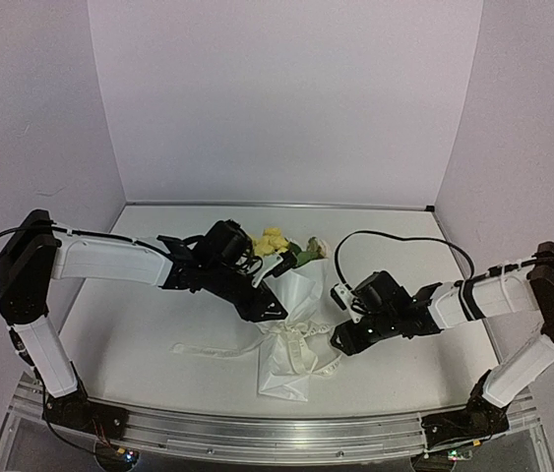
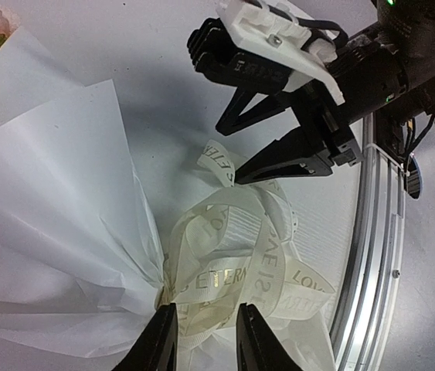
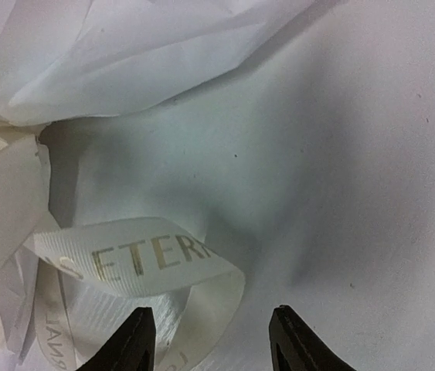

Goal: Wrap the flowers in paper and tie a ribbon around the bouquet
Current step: Cross the half-tied ribbon over the folded bouquet.

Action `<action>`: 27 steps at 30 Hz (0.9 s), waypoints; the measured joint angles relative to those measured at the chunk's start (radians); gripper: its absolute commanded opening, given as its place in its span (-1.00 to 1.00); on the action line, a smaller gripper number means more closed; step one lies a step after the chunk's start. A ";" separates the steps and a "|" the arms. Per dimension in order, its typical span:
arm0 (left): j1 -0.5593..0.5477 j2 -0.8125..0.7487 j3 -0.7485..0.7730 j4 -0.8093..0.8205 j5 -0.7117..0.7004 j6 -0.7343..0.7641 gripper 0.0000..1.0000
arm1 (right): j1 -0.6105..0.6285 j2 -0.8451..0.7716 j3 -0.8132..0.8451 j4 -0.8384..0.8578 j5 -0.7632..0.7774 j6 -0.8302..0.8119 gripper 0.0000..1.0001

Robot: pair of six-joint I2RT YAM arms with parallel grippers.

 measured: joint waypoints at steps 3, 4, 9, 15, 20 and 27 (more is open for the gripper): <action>0.004 0.002 0.006 0.002 0.004 0.001 -0.45 | 0.000 0.028 0.000 0.054 0.018 -0.071 0.03; 0.006 0.002 0.006 0.001 0.005 0.001 -0.45 | 0.000 0.036 0.000 0.071 0.027 -0.091 0.03; 0.017 0.005 0.007 0.000 0.010 0.001 -0.45 | 0.000 0.073 0.000 0.131 0.050 -0.148 -0.21; 0.022 0.024 0.028 -0.008 0.032 0.002 -0.45 | 0.000 0.081 0.000 0.176 0.028 -0.131 -0.84; 0.023 0.053 0.056 -0.010 0.050 0.002 -0.45 | 0.000 0.081 0.000 0.190 -0.022 -0.056 -1.00; 0.023 0.074 0.068 -0.034 0.056 0.028 -0.44 | 0.013 0.048 0.000 0.193 -0.091 0.058 -1.00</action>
